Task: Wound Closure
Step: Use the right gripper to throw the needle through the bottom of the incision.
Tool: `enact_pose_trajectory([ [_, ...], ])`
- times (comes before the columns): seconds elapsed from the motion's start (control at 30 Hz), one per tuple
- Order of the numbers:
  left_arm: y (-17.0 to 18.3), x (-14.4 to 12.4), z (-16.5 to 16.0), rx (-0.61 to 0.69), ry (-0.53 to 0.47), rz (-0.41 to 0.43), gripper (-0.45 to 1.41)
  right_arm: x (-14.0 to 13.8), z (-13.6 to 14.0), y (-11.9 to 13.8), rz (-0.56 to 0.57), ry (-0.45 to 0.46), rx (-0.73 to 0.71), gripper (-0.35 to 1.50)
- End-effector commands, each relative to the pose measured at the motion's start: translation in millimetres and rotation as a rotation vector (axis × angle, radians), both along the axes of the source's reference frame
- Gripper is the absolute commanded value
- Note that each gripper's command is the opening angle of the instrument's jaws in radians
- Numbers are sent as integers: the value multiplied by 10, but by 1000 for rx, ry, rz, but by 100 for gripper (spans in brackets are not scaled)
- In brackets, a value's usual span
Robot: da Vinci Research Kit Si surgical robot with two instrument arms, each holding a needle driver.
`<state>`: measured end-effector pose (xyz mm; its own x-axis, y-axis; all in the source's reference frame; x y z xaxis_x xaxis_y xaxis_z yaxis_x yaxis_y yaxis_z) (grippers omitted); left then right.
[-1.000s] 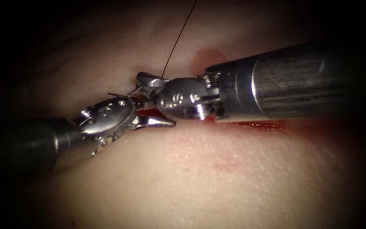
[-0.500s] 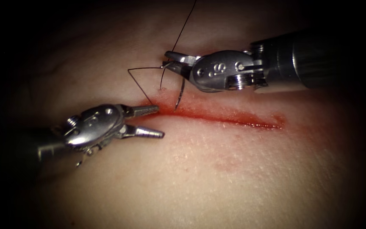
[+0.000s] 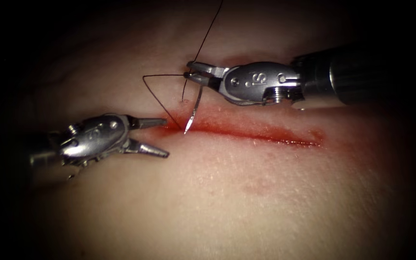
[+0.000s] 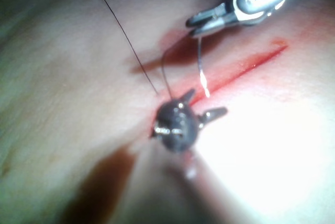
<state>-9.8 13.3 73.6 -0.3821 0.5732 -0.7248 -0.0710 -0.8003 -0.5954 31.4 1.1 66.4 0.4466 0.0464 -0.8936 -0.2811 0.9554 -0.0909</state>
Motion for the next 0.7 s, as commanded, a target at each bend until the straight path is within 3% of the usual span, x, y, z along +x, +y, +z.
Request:
enact_pose_trajectory([
  [0.03, -1, -6, 15, -2, 14, 0, 36, 7, 7, -2, -3, 0, 6, -35],
  [0.33, 4, -18, 61, -13, 101, 82, -13, 12, 6, -3, -34, -29, -51, -35],
  [0.6, 4, -13, 68, 14, 84, 175, -35, 6, 2, -2, -43, -35, -58, -35],
  [0.7, 10, -10, 70, 21, 76, 189, -35, 6, 2, -3, -41, -37, -58, -35],
])
